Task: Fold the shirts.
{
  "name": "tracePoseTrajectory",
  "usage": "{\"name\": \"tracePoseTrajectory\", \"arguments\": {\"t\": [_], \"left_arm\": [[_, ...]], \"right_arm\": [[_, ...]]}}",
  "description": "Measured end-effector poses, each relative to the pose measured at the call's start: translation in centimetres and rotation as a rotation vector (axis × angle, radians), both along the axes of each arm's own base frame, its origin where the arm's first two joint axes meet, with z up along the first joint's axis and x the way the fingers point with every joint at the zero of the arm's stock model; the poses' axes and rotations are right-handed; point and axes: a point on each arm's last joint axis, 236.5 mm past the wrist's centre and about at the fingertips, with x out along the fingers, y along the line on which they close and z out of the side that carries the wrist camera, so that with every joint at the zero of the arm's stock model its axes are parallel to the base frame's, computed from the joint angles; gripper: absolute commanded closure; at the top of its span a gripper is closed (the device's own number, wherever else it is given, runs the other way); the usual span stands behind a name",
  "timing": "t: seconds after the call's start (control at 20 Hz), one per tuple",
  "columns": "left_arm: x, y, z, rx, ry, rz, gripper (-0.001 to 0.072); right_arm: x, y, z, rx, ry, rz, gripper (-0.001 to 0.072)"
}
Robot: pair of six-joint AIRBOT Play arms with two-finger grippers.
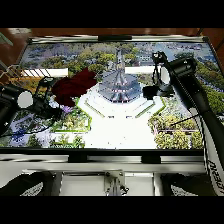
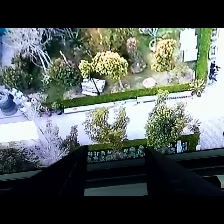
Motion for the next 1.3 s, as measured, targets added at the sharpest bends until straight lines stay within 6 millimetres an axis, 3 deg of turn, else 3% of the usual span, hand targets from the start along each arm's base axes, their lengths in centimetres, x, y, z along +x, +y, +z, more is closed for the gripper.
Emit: {"name": "tracePoseTrajectory", "arguments": {"t": [1.05,1.25,1.3], "left_arm": [[0.0,-0.1,0.0,-0.003,0.000,0.000,0.0266],[1.1,-0.8,0.2,-0.031,-0.048,-0.004,0.0263],[1.8,-1.1,0.4,-0.045,-0.076,-0.007,0.0156]], "right_arm": [[0.0,0.1,0.0,0.003,0.001,0.000,0.0127],[-0.4,0.1,-0.1,0.004,0.018,-0.003,0.0127],[-0.5,0.2,-0.2,0.009,0.021,-0.003,0.0127]]}}
